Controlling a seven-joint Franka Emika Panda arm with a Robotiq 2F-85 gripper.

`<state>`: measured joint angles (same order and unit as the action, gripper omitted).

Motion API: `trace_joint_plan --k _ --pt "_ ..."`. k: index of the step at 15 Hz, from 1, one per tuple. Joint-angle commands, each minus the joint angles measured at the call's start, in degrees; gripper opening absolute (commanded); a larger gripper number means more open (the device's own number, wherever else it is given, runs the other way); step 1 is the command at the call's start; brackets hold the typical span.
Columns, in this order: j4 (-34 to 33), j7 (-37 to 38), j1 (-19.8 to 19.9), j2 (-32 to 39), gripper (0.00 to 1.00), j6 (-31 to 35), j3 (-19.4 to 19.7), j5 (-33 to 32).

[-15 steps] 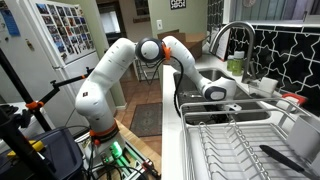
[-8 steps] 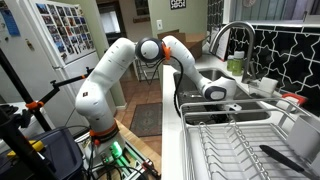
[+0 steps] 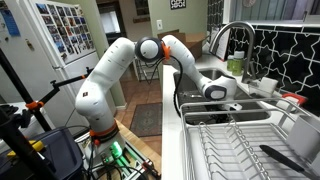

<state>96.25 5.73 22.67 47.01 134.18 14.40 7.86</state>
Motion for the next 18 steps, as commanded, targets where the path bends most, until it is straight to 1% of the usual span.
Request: trace_joint_plan --k 1,2,3,4,6,8,9,11,15,18 --pt "1.7 0.3 0.3 -1.9 0.65 -0.4 -0.4 0.8" --pt "1.8 0.1 0.4 -2.1 0.64 -0.4 -0.4 0.8" --pt "1.8 0.1 0.4 -2.2 0.59 -0.5 -0.4 0.7" --pt "1.8 0.0 0.4 -2.3 0.49 -0.7 -0.4 0.7" --pt "1.8 0.0 0.4 -2.4 0.32 -0.9 -0.4 0.6" --pt "1.8 -0.2 0.4 -2.5 0.2 -1.4 -0.4 0.5" --pt "1.9 -0.3 0.4 -2.7 0.12 -1.7 -0.4 0.5" --pt "2.4 -0.4 0.3 -3.7 0.01 -3.0 -0.4 0.4" --pt "5.0 -0.6 -0.2 -7.9 0.01 -6.3 0.4 -0.6" --pt "10.2 0.2 -1.9 -14.6 0.01 -6.3 2.4 -3.0"
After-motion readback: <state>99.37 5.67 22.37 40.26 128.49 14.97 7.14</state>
